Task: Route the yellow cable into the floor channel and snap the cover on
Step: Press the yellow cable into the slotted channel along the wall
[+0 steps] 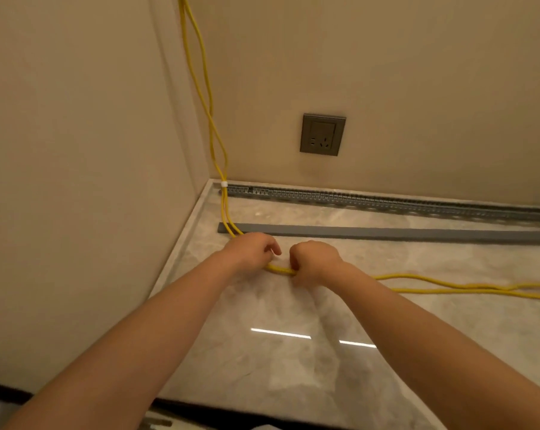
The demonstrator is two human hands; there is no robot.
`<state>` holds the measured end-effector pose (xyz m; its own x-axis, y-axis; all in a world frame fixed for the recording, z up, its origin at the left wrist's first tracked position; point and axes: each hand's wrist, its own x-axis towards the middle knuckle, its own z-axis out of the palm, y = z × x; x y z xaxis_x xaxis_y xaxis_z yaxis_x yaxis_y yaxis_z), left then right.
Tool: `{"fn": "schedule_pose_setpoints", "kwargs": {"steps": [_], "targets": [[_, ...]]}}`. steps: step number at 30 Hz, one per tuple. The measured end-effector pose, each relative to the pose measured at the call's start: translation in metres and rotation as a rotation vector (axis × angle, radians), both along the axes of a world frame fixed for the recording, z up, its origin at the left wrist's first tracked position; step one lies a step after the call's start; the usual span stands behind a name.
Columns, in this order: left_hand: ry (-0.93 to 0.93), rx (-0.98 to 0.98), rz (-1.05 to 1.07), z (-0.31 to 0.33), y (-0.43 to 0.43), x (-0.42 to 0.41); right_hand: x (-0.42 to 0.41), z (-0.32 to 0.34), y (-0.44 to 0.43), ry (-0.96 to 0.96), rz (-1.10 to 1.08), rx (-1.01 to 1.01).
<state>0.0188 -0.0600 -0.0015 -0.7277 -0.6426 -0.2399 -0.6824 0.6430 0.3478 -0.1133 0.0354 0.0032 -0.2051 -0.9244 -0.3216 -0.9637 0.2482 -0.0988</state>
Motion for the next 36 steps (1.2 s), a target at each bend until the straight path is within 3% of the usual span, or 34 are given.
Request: {"fn": "schedule_pose_setpoints", "kwargs": {"steps": [4,7,13,19,23,26,36], "targets": [[-0.079,-0.055,-0.121,0.0,-0.01,0.0,-0.006,0.003,-0.005,-0.097,-0.114,-0.106],[-0.05,-0.019,-0.087,0.012,-0.019,-0.003,-0.02,0.023,-0.015,-0.194,-0.214,-0.168],[-0.087,-0.151,-0.103,0.041,-0.051,-0.006,-0.049,0.061,-0.04,-0.148,-0.304,-0.287],[0.102,-0.33,-0.069,0.056,-0.09,-0.003,-0.069,0.089,-0.066,-0.338,-0.395,-0.44],[0.255,-0.215,-0.037,0.065,-0.114,-0.012,-0.082,0.092,-0.075,-0.5,-0.406,-0.566],[0.286,-0.258,-0.063,0.071,-0.125,-0.019,-0.091,0.078,-0.079,-0.591,-0.418,-0.643],[0.307,-0.393,-0.05,0.046,-0.153,-0.052,-0.106,0.048,-0.106,-0.472,-0.459,-0.643]]}}
